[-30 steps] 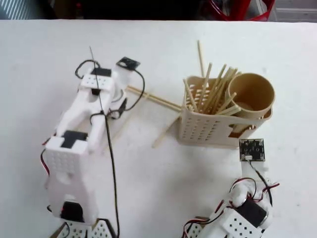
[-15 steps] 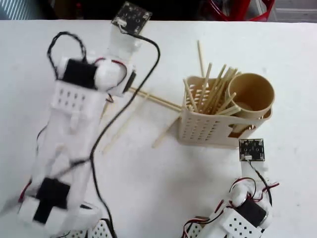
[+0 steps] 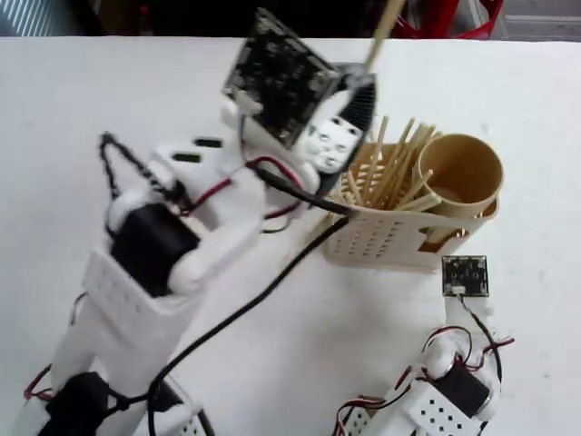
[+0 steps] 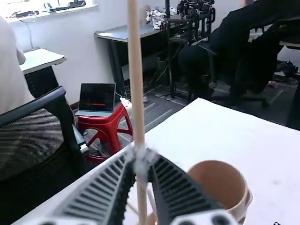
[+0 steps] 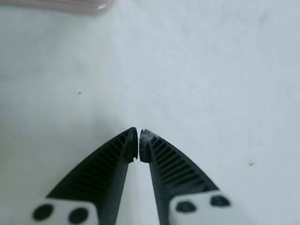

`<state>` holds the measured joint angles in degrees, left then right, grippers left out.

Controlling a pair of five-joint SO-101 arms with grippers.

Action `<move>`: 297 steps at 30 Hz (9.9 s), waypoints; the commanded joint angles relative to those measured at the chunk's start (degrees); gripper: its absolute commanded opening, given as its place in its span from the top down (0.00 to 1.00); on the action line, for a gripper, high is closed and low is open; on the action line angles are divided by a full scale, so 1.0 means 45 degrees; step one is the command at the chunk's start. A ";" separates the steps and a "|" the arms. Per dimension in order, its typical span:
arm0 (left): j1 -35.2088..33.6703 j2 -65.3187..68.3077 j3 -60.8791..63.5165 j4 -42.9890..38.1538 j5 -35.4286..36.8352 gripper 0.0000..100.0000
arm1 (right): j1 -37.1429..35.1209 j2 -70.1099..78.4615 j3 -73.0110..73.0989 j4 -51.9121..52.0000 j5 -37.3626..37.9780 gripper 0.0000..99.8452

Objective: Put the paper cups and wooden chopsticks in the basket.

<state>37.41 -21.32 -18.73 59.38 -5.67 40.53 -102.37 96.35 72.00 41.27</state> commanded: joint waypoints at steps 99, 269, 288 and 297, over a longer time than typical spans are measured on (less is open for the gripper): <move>-0.9114 1.3040 0.1348 0.4161 -0.3223 0.98 | 0.1690 -0.0107 0.0117 -0.1455 -0.4200 0.82; -1.1810 0.9407 0.6681 -0.0371 -0.1387 0.90 | 0.1455 -0.0068 0.0117 -0.1455 -0.4200 0.83; -1.1849 0.9348 0.3477 0.3849 -0.3966 0.85 | 0.1455 -0.0107 0.0117 -0.1455 -0.4200 0.82; -1.1341 0.9426 0.1621 0.4786 -0.5314 0.85 | 0.1358 -0.0107 0.0117 -0.1455 -0.4200 0.82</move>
<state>-16.31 21.58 -8.44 81.36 -27.91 47.21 -102.46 96.35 66.37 22.29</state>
